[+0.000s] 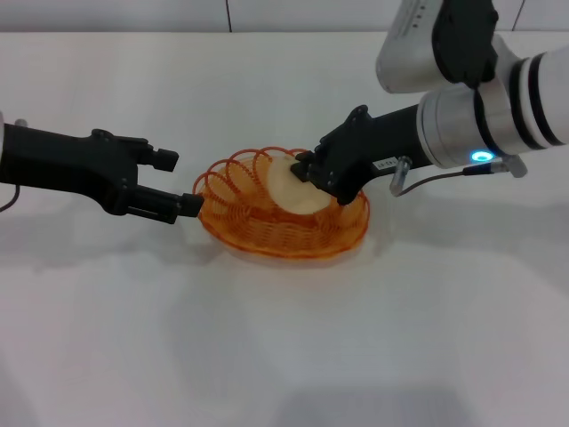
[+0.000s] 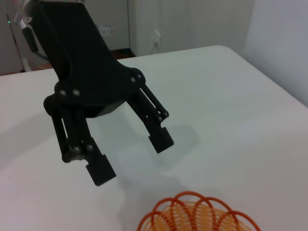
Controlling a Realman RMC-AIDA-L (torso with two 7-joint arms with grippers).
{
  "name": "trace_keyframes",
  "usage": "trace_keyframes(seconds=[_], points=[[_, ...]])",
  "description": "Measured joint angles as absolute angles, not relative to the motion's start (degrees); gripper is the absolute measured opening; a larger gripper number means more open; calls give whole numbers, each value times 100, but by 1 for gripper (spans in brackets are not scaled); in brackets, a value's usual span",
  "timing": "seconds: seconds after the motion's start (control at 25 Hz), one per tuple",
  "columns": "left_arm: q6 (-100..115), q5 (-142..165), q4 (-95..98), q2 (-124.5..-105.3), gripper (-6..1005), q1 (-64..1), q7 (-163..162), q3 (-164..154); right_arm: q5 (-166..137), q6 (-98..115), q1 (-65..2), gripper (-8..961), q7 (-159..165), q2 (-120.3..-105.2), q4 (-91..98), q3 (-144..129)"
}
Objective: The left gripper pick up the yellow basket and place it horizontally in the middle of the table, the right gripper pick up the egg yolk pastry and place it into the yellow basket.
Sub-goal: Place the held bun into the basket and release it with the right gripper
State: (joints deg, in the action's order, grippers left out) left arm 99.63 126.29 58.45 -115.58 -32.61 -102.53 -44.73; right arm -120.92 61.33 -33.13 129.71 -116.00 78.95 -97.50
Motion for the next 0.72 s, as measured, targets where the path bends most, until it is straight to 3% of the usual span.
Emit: trace_keyframes(seconds=[0.16,0.36,0.72], points=[[9939,12629,5845,-11566,888,-3253,-10254,-4467,-11994,6167,-3432,54,12964,-11596,7747,-9759],[9930,12630,5845,-11574,888,-3247,-10256,-4458,-11978,6217,-3467,212,12958,-11594,7732,-9765],[9930,12629,5842,-11569,888,-3227,-10257,-4439,-11910,6201,-3226,395,12954,-11570,7980,-9685]])
